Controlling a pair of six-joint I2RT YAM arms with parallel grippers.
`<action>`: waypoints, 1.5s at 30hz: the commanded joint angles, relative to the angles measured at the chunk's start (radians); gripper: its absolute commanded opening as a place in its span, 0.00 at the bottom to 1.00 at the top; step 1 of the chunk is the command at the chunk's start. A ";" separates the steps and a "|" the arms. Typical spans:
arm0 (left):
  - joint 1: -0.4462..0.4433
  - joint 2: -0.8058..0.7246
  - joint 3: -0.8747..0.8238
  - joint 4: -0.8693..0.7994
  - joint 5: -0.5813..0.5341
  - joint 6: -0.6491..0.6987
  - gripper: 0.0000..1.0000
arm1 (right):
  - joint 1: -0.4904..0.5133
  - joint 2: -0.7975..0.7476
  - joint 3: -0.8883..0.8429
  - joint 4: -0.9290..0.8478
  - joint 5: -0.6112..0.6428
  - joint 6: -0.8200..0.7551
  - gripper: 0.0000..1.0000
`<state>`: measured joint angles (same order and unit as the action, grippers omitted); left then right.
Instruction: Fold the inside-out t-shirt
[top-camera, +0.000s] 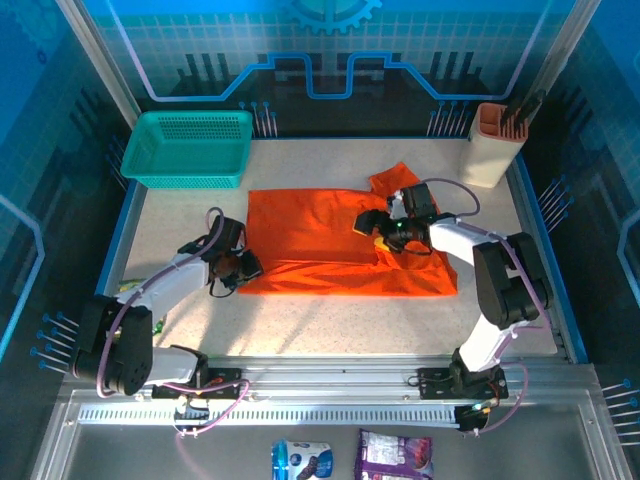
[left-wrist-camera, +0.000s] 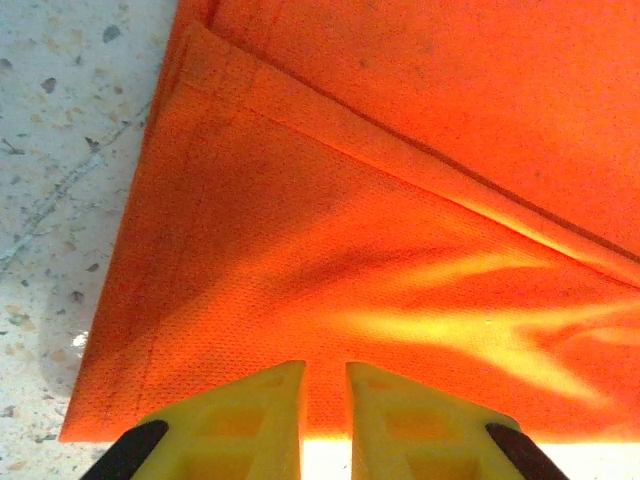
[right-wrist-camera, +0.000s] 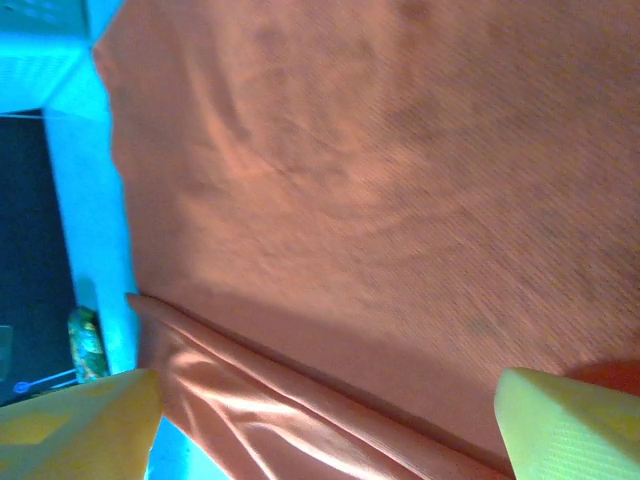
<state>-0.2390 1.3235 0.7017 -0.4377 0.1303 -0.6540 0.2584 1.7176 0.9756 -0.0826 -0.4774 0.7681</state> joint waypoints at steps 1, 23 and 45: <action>-0.016 -0.029 0.044 -0.018 0.030 -0.013 0.19 | -0.039 -0.039 0.014 0.016 -0.032 -0.009 0.87; -0.054 0.129 -0.003 -0.018 -0.040 -0.005 0.19 | -0.414 0.024 -0.102 -0.114 -0.055 -0.200 0.87; -0.052 -0.027 -0.014 -0.069 -0.025 -0.021 0.20 | -0.128 -0.051 -0.101 -0.064 -0.185 -0.120 0.84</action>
<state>-0.2928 1.3148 0.6708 -0.4721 0.1097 -0.6571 0.1215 1.6154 0.8700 -0.1917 -0.6735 0.6125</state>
